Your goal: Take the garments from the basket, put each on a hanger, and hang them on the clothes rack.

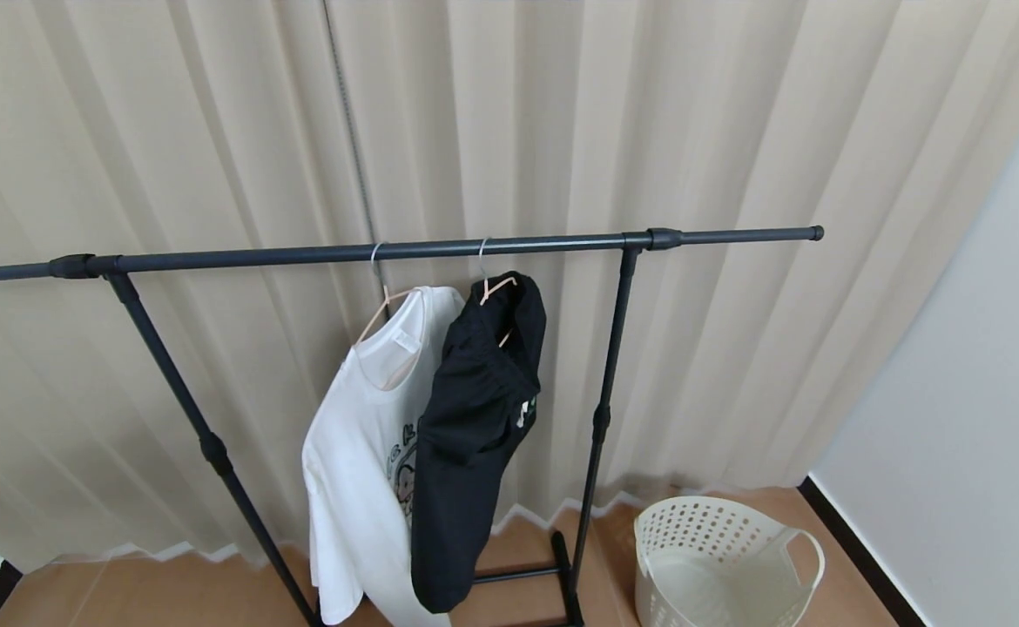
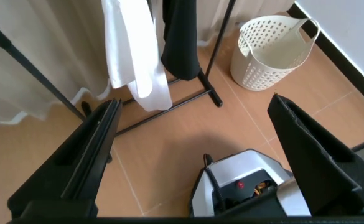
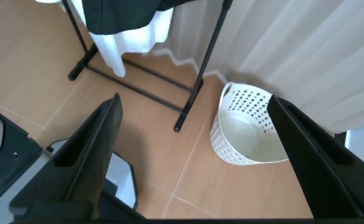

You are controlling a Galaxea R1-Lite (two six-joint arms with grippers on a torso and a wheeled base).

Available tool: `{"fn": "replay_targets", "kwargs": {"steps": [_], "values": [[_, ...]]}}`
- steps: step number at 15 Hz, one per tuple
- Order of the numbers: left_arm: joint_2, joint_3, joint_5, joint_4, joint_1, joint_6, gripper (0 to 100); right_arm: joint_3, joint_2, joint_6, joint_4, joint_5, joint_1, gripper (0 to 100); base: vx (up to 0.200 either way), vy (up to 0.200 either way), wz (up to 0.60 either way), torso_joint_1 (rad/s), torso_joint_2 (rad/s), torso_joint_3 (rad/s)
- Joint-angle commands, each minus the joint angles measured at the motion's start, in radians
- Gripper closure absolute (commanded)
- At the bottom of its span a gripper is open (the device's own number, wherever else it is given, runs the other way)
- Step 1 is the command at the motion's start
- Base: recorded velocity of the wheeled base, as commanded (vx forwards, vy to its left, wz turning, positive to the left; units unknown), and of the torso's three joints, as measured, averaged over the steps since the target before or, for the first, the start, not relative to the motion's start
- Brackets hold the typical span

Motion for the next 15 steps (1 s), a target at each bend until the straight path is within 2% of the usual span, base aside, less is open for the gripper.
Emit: {"fn": "replay_targets", "kwargs": {"steps": [1, 3, 4, 7, 9, 11, 13, 15], "values": [[-0.120, -0.007, 0.022, 0.029, 0.064, 0.003, 0, 0.001, -0.085, 0.002, 0.001, -0.003, -0.009, 0, 0.000, 0.000, 0.00, 0.000, 0.00, 0.000], [-0.143, -0.009, 0.033, 0.030, 0.141, 0.026, 0, 0.001, -0.108, 0.002, 0.001, -0.008, -0.036, 0, 0.000, 0.000, 0.00, 0.000, 0.00, 0.000], [-0.197, -0.009, 0.031, 0.032, 0.212, 0.068, 0, 0.001, -0.133, 0.002, 0.001, -0.008, -0.055, 0, 0.000, 0.000, 0.00, 0.000, 0.00, 0.000], [-0.269, -0.010, 0.024, 0.032, 0.341, 0.089, 0, 0.001, -0.185, 0.002, 0.001, -0.011, -0.094, 0, 0.000, 0.000, 0.00, 0.000, 0.00, 0.000], [-0.295, -0.009, 0.024, 0.032, 0.360, 0.091, 0, 0.001, -0.213, 0.002, 0.000, -0.016, -0.116, 0, 0.000, 0.000, 0.00, 0.000, 0.00, 0.000], [-0.361, -0.010, 0.022, 0.032, 0.425, 0.091, 0, 0.001, -0.265, 0.002, 0.003, -0.019, -0.159, 0, 0.000, 0.000, 0.00, 0.000, 0.00, 0.000], [-0.450, -0.010, 0.016, 0.037, 0.434, 0.088, 0, 0.001, -0.318, 0.002, 0.004, -0.019, -0.190, 0, 0.000, 0.000, 0.00, 0.000, 0.00, 0.000], [-0.458, -0.010, -0.005, 0.035, 0.434, 0.078, 0, 0.001, -0.355, 0.003, -0.002, -0.019, -0.217, 0, 0.000, 0.000, 0.00, 0.000, 0.00, 0.000]]}}
